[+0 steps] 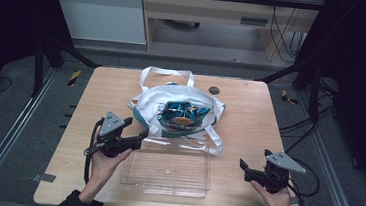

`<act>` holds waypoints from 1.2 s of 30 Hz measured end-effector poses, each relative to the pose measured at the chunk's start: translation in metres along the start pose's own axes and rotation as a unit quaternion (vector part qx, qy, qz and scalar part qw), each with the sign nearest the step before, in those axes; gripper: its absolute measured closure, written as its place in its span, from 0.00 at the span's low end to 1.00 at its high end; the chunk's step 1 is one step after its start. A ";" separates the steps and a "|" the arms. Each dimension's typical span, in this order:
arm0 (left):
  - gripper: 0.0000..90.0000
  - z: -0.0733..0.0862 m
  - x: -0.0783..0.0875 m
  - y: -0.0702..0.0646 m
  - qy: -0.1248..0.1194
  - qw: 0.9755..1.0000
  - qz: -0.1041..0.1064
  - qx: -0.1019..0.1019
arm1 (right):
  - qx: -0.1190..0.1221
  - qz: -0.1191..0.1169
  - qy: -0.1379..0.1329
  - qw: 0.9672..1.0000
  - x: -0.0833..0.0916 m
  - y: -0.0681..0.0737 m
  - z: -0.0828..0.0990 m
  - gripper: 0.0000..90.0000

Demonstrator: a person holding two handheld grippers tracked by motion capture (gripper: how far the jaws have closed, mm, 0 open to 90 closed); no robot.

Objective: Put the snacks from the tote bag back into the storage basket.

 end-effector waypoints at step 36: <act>0.35 -0.027 -0.024 -0.021 -0.012 1.000 0.012 -0.016 | 0.000 -0.001 0.001 1.000 -0.002 0.001 -0.001 0.05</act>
Point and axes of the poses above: each handheld gripper's, and its own axes: x roughly backward along the jaws, z roughly out of its underside, y roughly to its left, the point moved 8 cm from there along -x, roughly forward along the jaws, and after that the axes turned 13 degrees about -z, right-handed, at the moved point
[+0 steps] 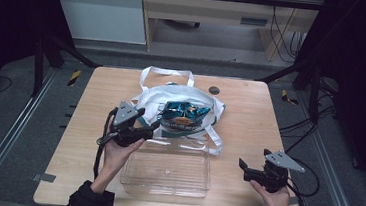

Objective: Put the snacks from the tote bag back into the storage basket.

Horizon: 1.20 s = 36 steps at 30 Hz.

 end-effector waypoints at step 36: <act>0.58 -0.007 -0.031 -0.018 0.011 0.999 -0.011 -0.036 | 0.001 0.000 0.000 1.000 0.000 0.000 0.000 0.05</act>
Point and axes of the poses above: each handheld gripper's, and its own axes: x roughly backward along the jaws, z roughly out of its underside, y roughly to its left, the point moved 8 cm from there along -x, roughly forward along the jaws, and after that the axes turned 13 degrees about -z, right-handed, at the moved point
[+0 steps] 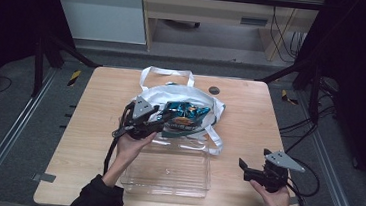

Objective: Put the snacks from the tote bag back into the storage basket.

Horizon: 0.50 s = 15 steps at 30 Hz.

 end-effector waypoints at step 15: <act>0.77 0.003 -0.012 -0.003 0.016 1.000 0.006 0.016 | 0.000 -0.002 0.000 1.000 0.000 0.000 0.000 0.05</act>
Point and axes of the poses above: each handheld gripper's, and its own axes: x roughly backward along the jaws, z roughly out of its underside, y roughly to its left, the point moved 8 cm from there along -x, roughly forward along the jaws, and after that the axes turned 13 degrees about -z, right-handed, at the moved point
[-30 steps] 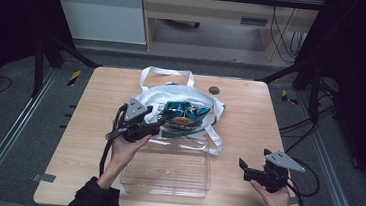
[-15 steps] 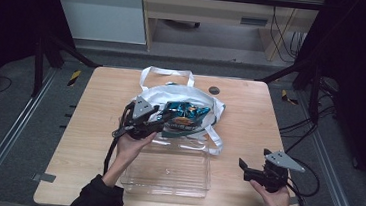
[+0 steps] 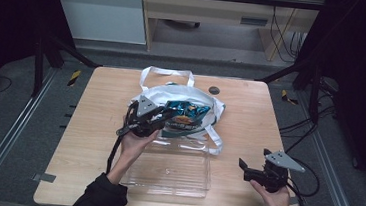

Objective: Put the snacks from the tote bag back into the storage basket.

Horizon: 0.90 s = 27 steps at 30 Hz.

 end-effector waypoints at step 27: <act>0.99 -0.015 0.011 0.000 -0.028 0.999 0.006 0.027 | 0.002 -0.001 0.002 1.000 0.000 0.000 0.000 0.06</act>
Point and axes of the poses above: each handheld gripper's, and its own axes: x roughly backward along the jaws, z roughly out of its underside, y roughly to its left, the point moved 8 cm from there along -x, roughly forward along the jaws, and after that the axes turned 13 degrees about -z, right-handed, at the moved point
